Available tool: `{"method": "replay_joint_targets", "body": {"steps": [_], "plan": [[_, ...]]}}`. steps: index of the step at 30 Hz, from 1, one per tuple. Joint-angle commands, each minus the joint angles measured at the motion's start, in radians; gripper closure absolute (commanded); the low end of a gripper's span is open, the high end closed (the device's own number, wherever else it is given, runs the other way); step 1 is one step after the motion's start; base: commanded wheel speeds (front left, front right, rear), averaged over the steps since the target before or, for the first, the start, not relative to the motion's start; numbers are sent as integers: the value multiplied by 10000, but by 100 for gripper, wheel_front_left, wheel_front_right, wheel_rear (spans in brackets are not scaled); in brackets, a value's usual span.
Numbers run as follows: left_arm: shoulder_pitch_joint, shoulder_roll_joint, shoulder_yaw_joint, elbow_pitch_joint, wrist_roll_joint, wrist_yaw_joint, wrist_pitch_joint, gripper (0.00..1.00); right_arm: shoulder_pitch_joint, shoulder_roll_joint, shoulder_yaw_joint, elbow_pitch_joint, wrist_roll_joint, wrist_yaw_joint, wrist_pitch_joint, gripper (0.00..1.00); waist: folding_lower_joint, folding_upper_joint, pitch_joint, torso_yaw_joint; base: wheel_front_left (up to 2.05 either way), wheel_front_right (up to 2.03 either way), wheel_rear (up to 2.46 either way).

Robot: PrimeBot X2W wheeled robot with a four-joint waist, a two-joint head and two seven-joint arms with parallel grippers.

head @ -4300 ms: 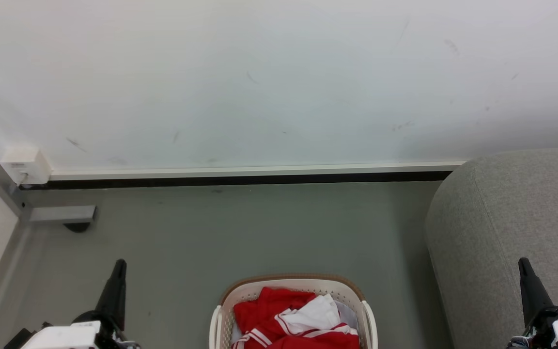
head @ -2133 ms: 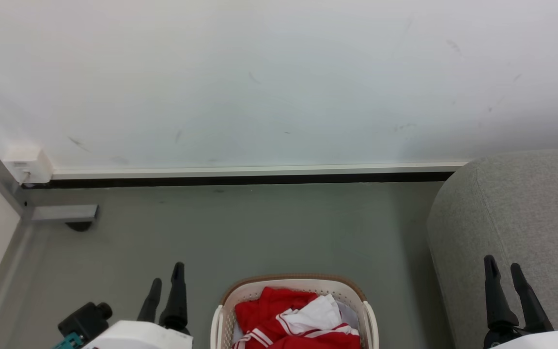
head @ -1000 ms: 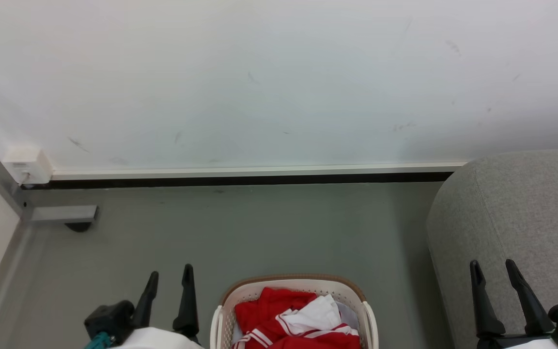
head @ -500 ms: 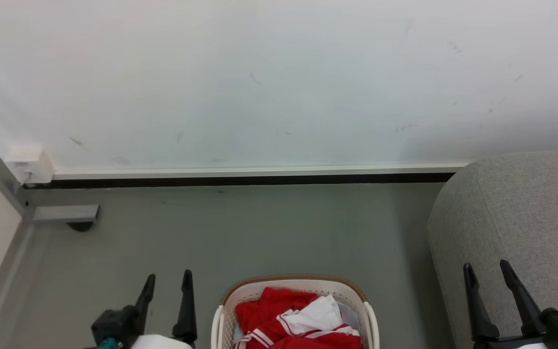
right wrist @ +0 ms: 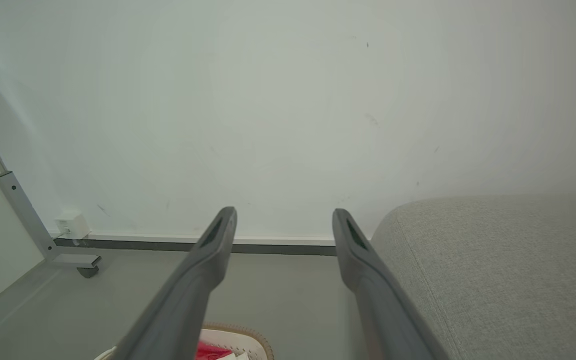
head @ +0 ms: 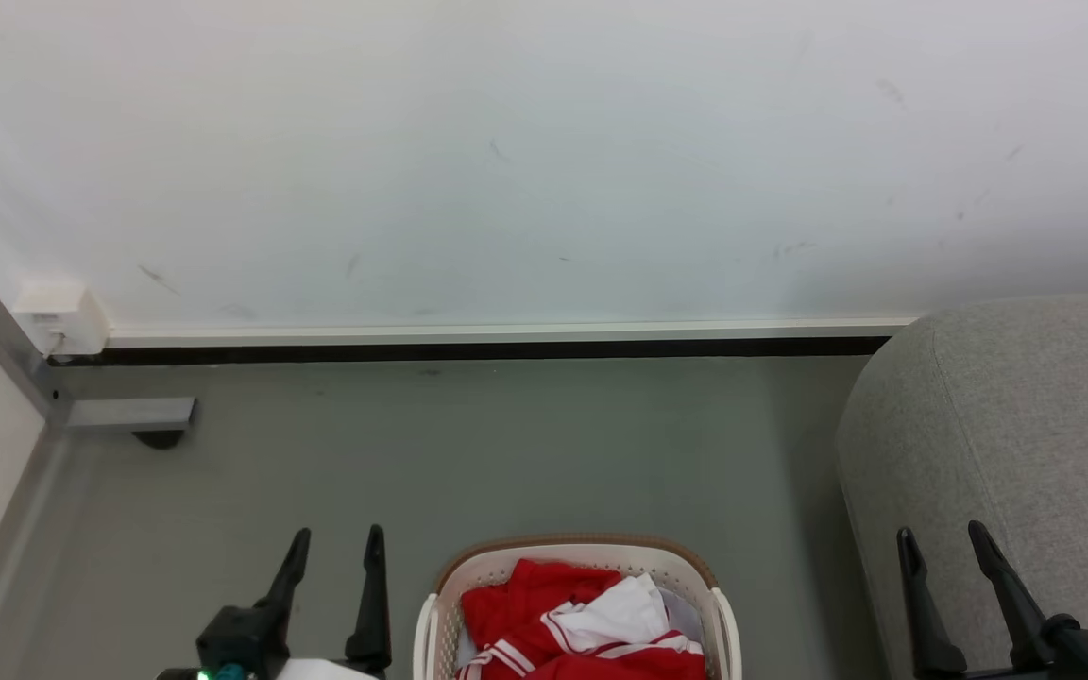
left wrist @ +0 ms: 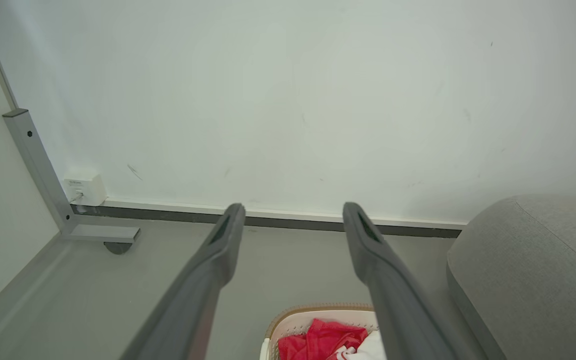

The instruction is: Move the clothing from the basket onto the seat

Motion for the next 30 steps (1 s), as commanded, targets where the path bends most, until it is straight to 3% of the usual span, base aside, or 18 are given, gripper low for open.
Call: {"method": "replay_joint_targets", "body": {"steps": [1, 30], "plan": [[85, 76, -28, -27, 267, 38, -78, 0, 107, -9, 18, 44, -211, -20, -102, 0, 0, -1, 1, 3, 0, 0, 0], [47, 76, -120, 96, 130, -44, -143, 0, 64, -66, -18, 508, -140, -21, -165, 0, 0, -1, 36, 13, 0, 0, 0]]}}
